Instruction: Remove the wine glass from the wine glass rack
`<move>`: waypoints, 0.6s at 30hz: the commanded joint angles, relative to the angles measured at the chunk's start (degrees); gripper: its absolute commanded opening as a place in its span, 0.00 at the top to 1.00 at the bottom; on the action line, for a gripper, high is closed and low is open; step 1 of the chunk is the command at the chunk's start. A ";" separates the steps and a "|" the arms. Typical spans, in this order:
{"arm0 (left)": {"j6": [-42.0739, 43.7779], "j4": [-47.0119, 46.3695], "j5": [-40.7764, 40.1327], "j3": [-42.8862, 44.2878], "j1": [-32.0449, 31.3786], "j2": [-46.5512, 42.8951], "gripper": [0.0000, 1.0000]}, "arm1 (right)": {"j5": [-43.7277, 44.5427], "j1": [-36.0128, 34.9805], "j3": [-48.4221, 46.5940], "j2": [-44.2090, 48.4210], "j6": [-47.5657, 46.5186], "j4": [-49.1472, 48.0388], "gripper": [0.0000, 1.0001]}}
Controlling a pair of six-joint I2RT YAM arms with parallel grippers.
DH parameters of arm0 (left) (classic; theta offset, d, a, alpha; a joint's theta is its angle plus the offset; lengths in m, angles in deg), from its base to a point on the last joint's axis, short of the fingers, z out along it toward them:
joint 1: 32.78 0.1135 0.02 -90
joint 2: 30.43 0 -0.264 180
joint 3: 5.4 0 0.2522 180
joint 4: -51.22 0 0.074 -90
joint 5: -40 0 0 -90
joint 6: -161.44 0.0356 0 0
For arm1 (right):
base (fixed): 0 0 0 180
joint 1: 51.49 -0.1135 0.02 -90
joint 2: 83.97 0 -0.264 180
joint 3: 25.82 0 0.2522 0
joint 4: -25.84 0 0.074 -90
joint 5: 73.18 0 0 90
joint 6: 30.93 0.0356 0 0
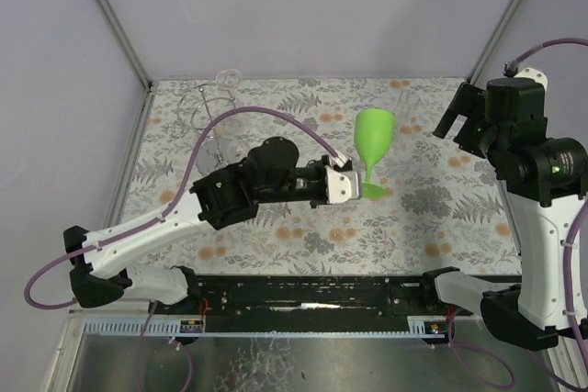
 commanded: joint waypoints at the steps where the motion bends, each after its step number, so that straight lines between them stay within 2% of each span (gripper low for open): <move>1: 11.62 -6.21 -3.92 -6.12 -1.88 -1.62 1.00 | -11.30 0.24 0.77 -1.47 2.55 0.92 0.01; 11: 30.31 -17.23 -8.10 -19.94 -3.68 -0.93 1.00 | -37.99 2.30 15.62 -1.79 4.51 -8.82 0.01; 18: 36.76 -20.35 -8.04 -22.77 -3.93 0.36 1.00 | -46.20 3.34 22.07 -2.16 6.26 -14.80 0.01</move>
